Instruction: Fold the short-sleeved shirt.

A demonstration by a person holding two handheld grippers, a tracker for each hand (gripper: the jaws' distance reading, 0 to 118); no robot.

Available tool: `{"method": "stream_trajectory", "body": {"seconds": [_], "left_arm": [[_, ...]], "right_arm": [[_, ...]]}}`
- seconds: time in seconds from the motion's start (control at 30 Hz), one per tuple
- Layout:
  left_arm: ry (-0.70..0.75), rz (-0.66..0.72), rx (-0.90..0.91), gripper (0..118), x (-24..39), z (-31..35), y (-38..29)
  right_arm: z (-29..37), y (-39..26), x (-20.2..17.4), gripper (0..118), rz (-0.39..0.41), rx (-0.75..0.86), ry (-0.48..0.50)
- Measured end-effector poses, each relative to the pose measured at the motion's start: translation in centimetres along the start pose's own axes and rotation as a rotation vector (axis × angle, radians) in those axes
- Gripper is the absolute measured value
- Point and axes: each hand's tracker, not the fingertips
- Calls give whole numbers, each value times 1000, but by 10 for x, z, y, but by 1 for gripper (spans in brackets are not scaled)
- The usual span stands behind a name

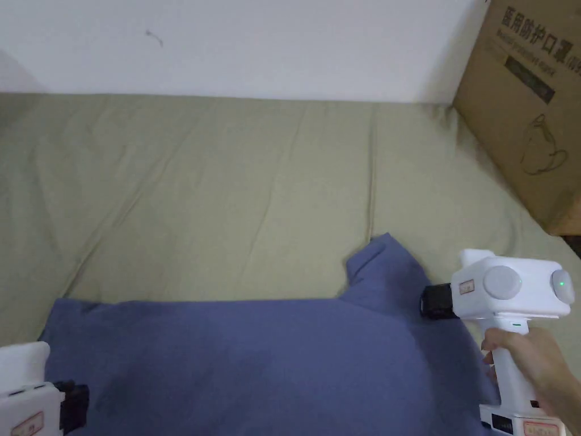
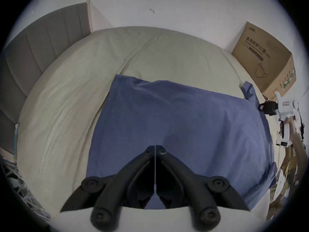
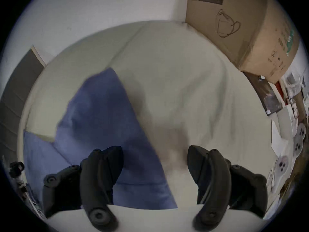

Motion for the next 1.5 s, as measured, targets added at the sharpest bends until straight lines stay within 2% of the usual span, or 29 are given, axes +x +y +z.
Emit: {"method": "stream_trajectory", "body": {"seconds": [0.03,0.07,0.1,0.13,0.2,0.3,0.37,0.5,0.53,0.57,0.63,0.67,0.83,0.9,0.97,1.0,1.03,1.07,1.13,1.17,1.2,1.23,1.5], "left_arm": [[2,-5,-6,0,1,-1,-2],[8,-12,-10,0,1,-2,-3],[15,-19,-15,0,1,-3,-4],[22,-22,-22,0,1,-3,-4],[31,-23,-26,0,-1,-5,-7],[22,3,-21,0,-8,-3,-9],[-5,17,-13,0,-12,0,-5],[12,19,49,3,-21,-3,21],[23,23,59,21,-24,-7,31],[38,29,60,48,-27,-13,43],[43,26,62,114,-33,-28,66],[43,20,70,118,-36,-35,78],[99,6,57,115,-47,-79,120],[125,18,-10,111,-56,-103,123],[124,41,-64,85,-61,-120,117],[124,47,-67,85,-62,-124,112],[124,48,-25,75,-61,-120,107],[130,38,-11,55,-57,-112,109],[138,-4,22,2,-48,-103,110],[158,-49,19,2,-43,-101,111],[106,-45,12,2,-40,-98,111],[136,-62,15,2,-39,-93,111],[70,-44,104,2,-45,-6,98]], "right_arm": [[-1,-2,-2,75,-10,7,9],[5,-4,-3,62,-14,33,0],[5,-6,-4,40,-3,48,11],[9,-6,-6,0,4,60,1],[14,-5,-11,0,6,84,26],[15,-5,-12,0,8,87,11],[18,-4,-8,0,-57,63,80],[28,-10,-10,0,-2,85,38],[28,-11,-9,0,1,83,45],[29,-11,-9,0,-1,82,45],[33,-11,-9,0,-6,86,52],[34,-11,-9,0,-8,86,57],[38,-10,-10,0,15,87,56],[41,-11,-12,0,20,86,57],[41,-14,-12,0,13,96,57],[42,-15,-13,0,6,103,64],[44,-14,-13,0,2,106,69],[43,-14,-14,0,7,104,73],[47,-15,-19,0,23,103,67],[50,-14,-20,0,33,104,79],[56,-15,-21,0,33,114,85],[61,-15,-22,0,32,124,91],[118,-32,-16,0,32,181,108]]}}
